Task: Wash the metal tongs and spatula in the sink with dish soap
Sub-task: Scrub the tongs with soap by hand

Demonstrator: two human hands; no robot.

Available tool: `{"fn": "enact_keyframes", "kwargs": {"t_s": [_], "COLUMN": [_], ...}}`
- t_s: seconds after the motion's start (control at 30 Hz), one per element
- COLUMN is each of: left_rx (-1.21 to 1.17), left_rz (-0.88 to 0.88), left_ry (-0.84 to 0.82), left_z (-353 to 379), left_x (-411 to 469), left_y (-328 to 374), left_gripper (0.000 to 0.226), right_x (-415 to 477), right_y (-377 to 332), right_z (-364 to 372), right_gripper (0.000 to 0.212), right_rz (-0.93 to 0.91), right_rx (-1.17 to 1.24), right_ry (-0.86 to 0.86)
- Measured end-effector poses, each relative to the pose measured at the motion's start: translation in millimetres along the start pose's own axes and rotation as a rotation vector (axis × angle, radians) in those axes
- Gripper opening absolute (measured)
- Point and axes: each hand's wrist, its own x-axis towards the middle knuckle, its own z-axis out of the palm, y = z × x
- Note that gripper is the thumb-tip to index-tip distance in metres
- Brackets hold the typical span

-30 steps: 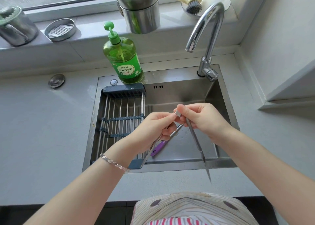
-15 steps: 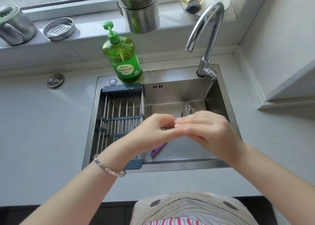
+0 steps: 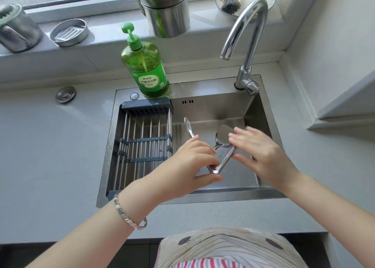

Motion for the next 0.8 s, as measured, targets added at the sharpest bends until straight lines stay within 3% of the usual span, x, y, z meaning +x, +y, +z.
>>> {"fn": "enact_keyframes", "kwargs": {"t_s": [0.17,0.27,0.33,0.4,0.5,0.6,0.73,0.8], "left_rx": [0.054,-0.001,0.007,0.131,0.421,0.626,0.863,0.921], "left_rz": [0.022,-0.020,-0.042,-0.084,-0.101,-0.039,0.017,0.034], "left_ry": [-0.047,-0.034,-0.038,-0.021,0.026,0.124,0.183,0.227], "left_z": [1.8,-2.1,-3.7,-0.8,7.5,13.4,8.8,4.6], "left_x": [0.8,-2.9,-3.3,-1.3,1.0,3.7,4.6,3.0], "left_y": [-0.7,0.9,1.8,0.5,0.4,-5.0,-15.6,-18.6], "left_gripper": [0.043,0.045,0.033,0.024,0.037,0.041,0.025,0.031], "right_x": [-2.4,-1.5,-0.7,2.0,9.5,14.1,10.3,7.5], "right_y": [-23.4,4.6,11.9,4.2,-5.8,0.3,5.4,9.8], "right_z": [6.9,1.8,-2.5,-3.2,-3.5,-5.1,-6.8,-9.8], "right_gripper": [0.039,0.034,0.027,0.024,0.019,0.021,0.024,0.021], "right_rz": [-0.180,-0.121,-0.132,-0.194,-0.247,-0.169,-0.087,-0.039], "right_rx": [0.099,0.020,-0.014,-0.021,0.003,0.038,0.075,0.055], "right_ry": [-0.062,0.036,0.117,0.160,0.144,0.159,0.138,0.154]}}
